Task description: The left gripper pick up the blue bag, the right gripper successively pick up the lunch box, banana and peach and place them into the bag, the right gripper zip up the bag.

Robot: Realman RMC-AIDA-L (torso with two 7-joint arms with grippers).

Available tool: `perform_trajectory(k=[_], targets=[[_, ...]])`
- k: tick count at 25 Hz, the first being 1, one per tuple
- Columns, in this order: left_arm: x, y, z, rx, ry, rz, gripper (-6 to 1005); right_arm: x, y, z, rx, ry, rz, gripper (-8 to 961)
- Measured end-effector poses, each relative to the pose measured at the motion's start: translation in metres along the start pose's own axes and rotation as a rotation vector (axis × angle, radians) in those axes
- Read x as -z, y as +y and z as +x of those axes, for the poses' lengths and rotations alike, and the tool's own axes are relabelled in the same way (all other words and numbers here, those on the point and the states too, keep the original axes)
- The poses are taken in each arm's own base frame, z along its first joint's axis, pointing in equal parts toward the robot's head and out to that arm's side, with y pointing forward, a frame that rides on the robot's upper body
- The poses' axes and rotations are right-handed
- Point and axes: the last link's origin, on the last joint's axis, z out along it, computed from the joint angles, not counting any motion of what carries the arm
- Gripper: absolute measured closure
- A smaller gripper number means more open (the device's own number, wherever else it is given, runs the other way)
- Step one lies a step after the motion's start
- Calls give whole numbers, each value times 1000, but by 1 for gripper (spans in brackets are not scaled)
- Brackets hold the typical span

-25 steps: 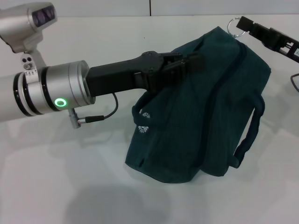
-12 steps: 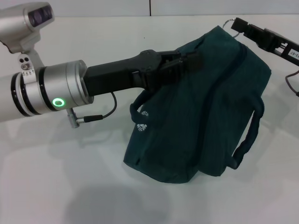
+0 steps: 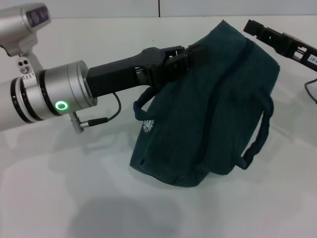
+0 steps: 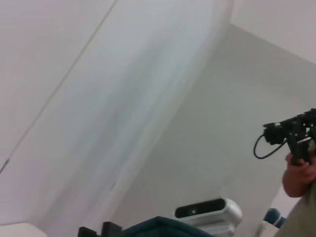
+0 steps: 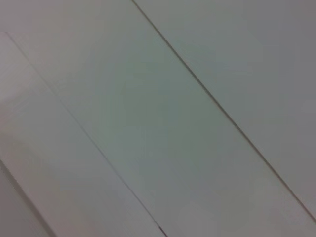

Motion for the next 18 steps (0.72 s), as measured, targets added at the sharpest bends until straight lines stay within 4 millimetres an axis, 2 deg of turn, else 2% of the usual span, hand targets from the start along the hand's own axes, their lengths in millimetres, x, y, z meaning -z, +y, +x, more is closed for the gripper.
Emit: perform_trajectory(k=[10,12,18], targets=[[-4,-14,-5,32,2,90,889,30,-14,-6,-19,-57,86,585],[-7,-19,-5,39,-2,115,890,38,-16,-6,-26,-74,101,354],[-7,-29,-5,45,5,187,892,55,-18,-4,-40,-113,126,151]])
